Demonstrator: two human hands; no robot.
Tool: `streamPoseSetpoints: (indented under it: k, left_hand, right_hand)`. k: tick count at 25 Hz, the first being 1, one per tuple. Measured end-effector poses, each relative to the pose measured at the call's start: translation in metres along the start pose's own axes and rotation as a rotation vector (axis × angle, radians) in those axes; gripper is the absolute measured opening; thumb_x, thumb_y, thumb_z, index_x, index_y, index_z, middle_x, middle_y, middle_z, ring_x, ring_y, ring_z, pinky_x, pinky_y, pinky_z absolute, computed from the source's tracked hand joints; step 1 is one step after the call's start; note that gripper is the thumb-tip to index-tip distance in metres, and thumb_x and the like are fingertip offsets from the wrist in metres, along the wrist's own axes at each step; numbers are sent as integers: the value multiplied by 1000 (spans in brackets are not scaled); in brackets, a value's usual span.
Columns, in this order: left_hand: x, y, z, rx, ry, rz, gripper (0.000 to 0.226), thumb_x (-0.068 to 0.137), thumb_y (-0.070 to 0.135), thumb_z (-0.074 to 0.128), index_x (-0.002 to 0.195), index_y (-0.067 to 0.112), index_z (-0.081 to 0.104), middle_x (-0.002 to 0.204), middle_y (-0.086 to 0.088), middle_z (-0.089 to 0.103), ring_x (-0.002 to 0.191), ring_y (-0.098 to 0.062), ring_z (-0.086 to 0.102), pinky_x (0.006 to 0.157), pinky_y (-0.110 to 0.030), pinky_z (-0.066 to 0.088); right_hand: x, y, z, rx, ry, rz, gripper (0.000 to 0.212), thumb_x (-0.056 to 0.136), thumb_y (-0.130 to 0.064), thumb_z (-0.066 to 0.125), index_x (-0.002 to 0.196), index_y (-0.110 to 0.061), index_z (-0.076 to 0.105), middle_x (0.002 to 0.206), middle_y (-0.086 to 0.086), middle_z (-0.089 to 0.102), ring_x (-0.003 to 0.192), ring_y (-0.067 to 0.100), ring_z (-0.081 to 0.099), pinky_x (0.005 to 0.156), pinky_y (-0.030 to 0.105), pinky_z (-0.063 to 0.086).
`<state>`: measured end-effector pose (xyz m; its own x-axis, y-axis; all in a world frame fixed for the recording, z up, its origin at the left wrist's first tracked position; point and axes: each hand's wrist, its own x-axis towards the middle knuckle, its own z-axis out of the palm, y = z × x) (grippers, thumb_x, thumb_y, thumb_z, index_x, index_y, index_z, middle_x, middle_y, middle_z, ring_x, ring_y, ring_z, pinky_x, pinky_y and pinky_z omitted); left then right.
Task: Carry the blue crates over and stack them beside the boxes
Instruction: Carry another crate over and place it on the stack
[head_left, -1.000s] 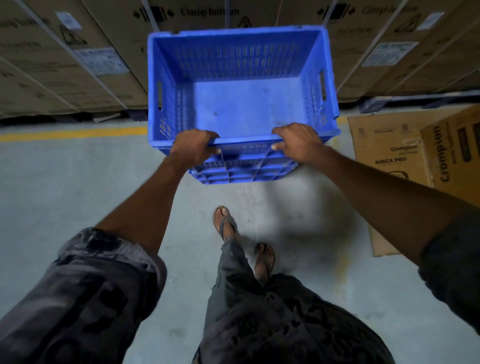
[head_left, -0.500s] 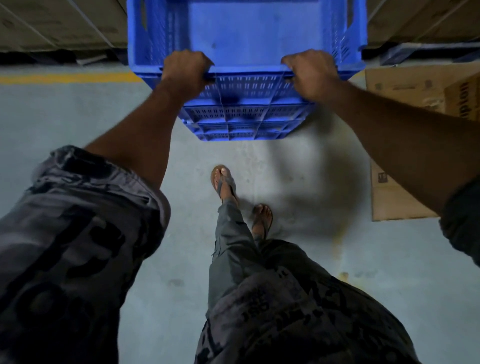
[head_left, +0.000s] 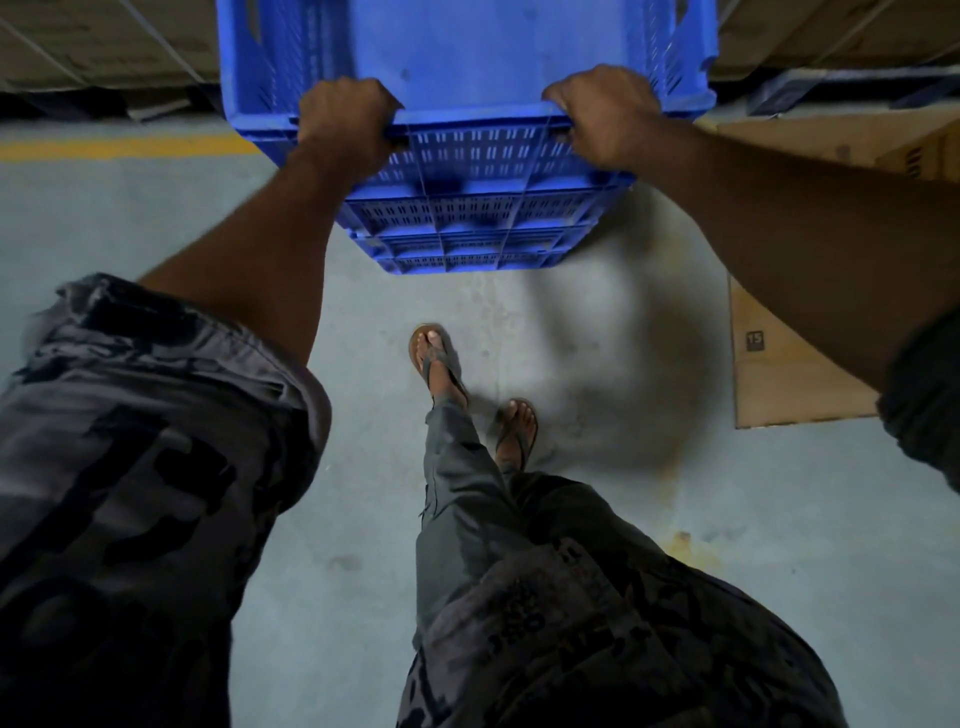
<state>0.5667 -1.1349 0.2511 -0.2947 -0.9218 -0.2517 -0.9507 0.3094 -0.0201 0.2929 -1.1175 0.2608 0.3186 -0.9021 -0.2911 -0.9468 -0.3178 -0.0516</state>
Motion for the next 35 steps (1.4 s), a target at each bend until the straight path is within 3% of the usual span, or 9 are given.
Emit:
streamPoseSetpoints:
  k: [6, 11, 14, 16, 18, 21, 26, 29, 35]
  left_hand:
    - [-4, 1, 7, 6, 19, 9, 27, 93, 36, 65, 103, 10, 68, 95, -26, 67, 93, -46, 64, 81, -51, 49]
    - [3, -2, 10, -35, 5, -9, 28, 90, 32, 66, 113, 16, 64, 110, -22, 66, 107, -43, 60, 101, -57, 38]
    - [-28, 2, 37, -90, 146, -46, 75, 81, 25, 65, 149, 20, 33, 152, -13, 38, 141, -36, 34, 112, -59, 23]
    - [-52, 12, 54, -87, 203, -89, 101, 71, 24, 66, 157, 20, 12, 164, -10, 12, 151, -34, 12, 116, -57, 17]
    - [-45, 11, 54, -110, 151, -128, 107, 71, 26, 68, 158, 21, 5, 166, -8, -1, 153, -33, 0, 118, -55, 13]
    - [-25, 1, 30, -216, -108, -83, 96, 87, 26, 65, 158, 21, 1, 165, -9, -9, 152, -32, -6, 121, -53, 10]
    - [-83, -1, 19, -409, -220, -12, 85, 90, 19, 67, 157, 11, 14, 165, -14, 7, 151, -28, 16, 120, -42, 24]
    - [-138, -10, -1, -418, -142, -79, 83, 88, 22, 69, 155, 10, 22, 161, -12, 25, 146, -29, 31, 116, -44, 32]
    - [-204, -21, -60, -464, -13, -119, 77, 88, 26, 69, 154, 16, 30, 149, -12, 46, 134, -32, 48, 106, -45, 43]
  right_hand:
    - [-4, 1, 3, -29, -23, 17, 27, 87, -4, 62, 111, -13, 60, 101, 24, 65, 94, 45, 60, 75, 48, 48]
    - [7, -4, 2, -10, -78, 85, 33, 84, -5, 64, 115, -11, 55, 109, 24, 61, 101, 43, 57, 84, 50, 45]
    - [-22, -11, 33, -63, 74, 156, 70, 70, -13, 67, 135, -15, 42, 134, 17, 49, 116, 39, 48, 97, 52, 37]
    - [-45, -19, 57, -71, 164, 152, 85, 60, -18, 63, 141, -15, 36, 145, 16, 40, 124, 37, 44, 105, 51, 32]
    - [-36, -14, 55, -28, 149, 163, 93, 59, -21, 67, 145, -16, 33, 151, 16, 32, 131, 37, 38, 110, 50, 26]
    - [-20, -7, 32, 42, -71, 161, 96, 71, -28, 71, 153, -20, 20, 160, 12, 18, 145, 33, 22, 115, 48, 19]
    - [-77, -16, 7, 159, -28, 230, 82, 78, -20, 65, 152, -20, 29, 159, 7, 27, 145, 27, 27, 116, 49, 27]
    - [-124, -22, -15, 253, 65, 237, 71, 77, -15, 63, 145, -18, 41, 148, 8, 43, 136, 30, 42, 109, 45, 39]
    - [-176, -46, -60, 379, 210, 251, 61, 84, -18, 64, 143, -18, 45, 149, 5, 45, 135, 28, 44, 110, 39, 39]
